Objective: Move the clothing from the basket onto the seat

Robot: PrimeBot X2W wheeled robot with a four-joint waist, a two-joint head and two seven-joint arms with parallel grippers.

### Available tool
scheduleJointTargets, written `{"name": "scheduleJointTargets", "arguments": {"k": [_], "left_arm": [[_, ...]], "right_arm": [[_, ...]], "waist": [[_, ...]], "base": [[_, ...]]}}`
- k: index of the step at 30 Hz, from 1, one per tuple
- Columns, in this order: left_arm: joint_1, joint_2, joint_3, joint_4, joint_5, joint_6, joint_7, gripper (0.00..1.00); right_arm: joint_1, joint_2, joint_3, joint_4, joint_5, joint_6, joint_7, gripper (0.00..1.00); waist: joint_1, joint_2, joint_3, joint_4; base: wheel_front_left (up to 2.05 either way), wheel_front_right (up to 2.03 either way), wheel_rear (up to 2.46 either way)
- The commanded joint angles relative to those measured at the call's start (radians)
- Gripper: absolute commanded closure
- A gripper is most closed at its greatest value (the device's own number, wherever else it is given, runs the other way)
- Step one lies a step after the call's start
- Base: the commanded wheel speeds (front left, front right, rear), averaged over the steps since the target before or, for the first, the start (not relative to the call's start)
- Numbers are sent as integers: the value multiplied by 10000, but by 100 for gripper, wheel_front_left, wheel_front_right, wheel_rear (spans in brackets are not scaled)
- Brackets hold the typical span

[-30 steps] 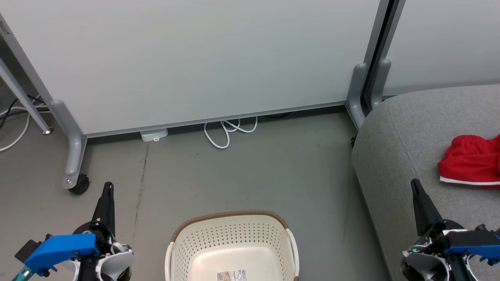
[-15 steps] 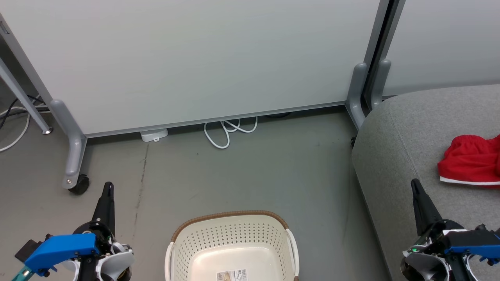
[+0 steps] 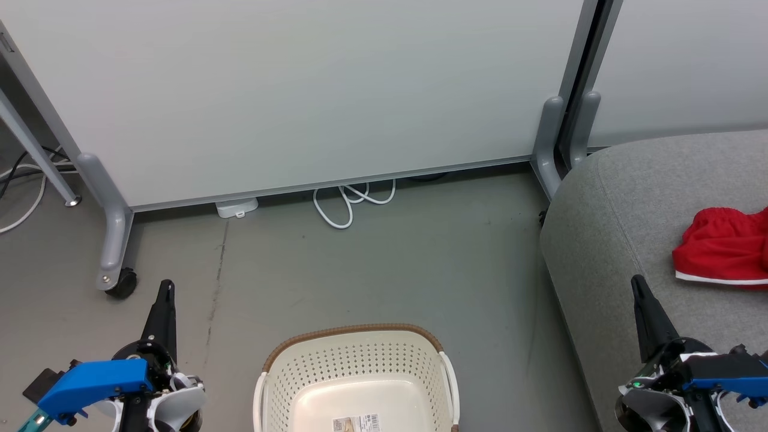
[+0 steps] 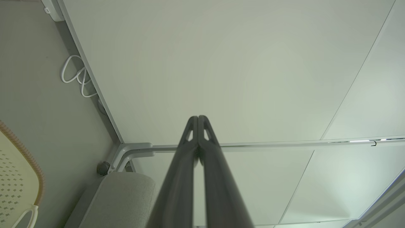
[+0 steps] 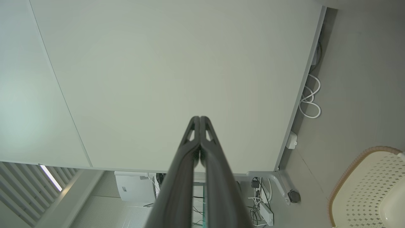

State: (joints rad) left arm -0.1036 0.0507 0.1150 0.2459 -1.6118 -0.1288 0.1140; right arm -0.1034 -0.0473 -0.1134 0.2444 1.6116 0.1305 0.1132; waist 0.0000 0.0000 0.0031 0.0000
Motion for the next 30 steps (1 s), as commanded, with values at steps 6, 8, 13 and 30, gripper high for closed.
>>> {"name": "scheduleJointTargets", "arguments": {"k": [6, 8, 13, 30], "left_arm": [[-94, -15, 13, -48, -25, -37, 30, 100], [-94, -15, 13, -48, -25, -37, 32, 100], [-94, -15, 13, -48, -25, -37, 32, 100], [-94, -15, 13, -48, -25, -37, 30, 100]], "right_arm": [[-109, -56, -12, 15, 30, 4, 23, 100], [-109, -56, -12, 15, 30, 4, 23, 100], [-109, -56, -11, 15, 30, 4, 23, 100], [-109, -56, -11, 15, 30, 4, 23, 100]], "waist": [[0, 0, 0, 0], [0, 0, 0, 0], [0, 0, 0, 0], [0, 0, 0, 0]], "base": [[0, 0, 0], [0, 0, 0], [0, 0, 0], [0, 0, 0]]}}
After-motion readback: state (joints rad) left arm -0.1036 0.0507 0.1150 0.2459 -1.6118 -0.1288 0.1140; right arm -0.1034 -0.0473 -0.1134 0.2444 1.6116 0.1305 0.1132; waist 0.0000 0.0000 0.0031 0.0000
